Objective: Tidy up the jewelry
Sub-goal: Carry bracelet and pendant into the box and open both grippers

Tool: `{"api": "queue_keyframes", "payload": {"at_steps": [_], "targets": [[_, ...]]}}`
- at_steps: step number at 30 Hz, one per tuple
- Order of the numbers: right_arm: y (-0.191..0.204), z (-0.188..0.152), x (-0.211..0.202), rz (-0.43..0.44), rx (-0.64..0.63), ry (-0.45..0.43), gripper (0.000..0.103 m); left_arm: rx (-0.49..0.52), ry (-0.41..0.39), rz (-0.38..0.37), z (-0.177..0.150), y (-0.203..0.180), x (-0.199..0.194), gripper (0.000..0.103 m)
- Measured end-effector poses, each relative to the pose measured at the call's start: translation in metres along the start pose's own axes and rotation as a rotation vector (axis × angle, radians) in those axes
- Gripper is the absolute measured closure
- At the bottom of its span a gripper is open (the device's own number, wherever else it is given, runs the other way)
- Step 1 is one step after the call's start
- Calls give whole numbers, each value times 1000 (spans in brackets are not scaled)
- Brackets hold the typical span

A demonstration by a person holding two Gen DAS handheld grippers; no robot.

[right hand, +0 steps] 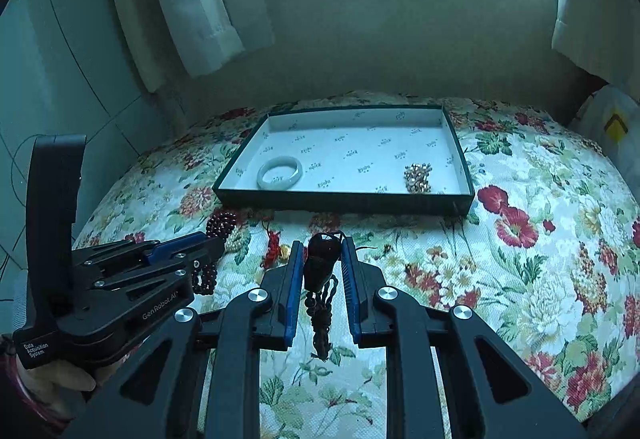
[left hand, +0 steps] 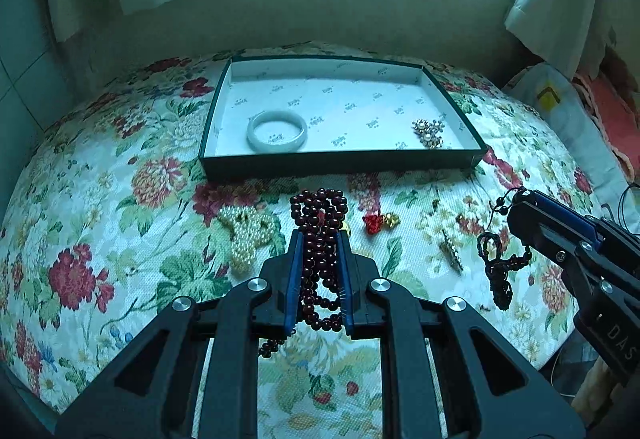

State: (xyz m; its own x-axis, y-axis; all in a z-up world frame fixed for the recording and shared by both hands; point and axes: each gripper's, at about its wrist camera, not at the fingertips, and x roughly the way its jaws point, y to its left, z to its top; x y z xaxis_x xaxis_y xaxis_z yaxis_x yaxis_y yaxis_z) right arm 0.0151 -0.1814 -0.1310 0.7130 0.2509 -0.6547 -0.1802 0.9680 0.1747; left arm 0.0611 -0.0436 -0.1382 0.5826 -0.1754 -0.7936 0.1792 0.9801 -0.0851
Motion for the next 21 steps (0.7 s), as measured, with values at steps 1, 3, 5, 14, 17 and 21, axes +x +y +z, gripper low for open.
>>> {"api": "queue_keyframes", "payload": {"at_steps": [1, 3, 5, 14, 17, 21], "targets": [[-1, 6, 1, 0, -2, -9, 83, 2, -8, -3, 6, -1, 1, 87], [-2, 17, 4, -3, -5, -31, 83, 5, -24, -10, 19, -4, 3, 87], [-5, 29, 9, -4, -5, -50, 83, 6, -39, -17, 32, -6, 7, 87], [-19, 80, 53, -9, 5, -79, 83, 4, -95, -7, 88, -10, 38, 87], [-28, 86, 77, -14, 8, -60, 83, -1, -86, -5, 100, -9, 60, 87], [-39, 84, 114, -23, 18, 5, 83, 6, -54, -1, 100, -6, 91, 87]]}}
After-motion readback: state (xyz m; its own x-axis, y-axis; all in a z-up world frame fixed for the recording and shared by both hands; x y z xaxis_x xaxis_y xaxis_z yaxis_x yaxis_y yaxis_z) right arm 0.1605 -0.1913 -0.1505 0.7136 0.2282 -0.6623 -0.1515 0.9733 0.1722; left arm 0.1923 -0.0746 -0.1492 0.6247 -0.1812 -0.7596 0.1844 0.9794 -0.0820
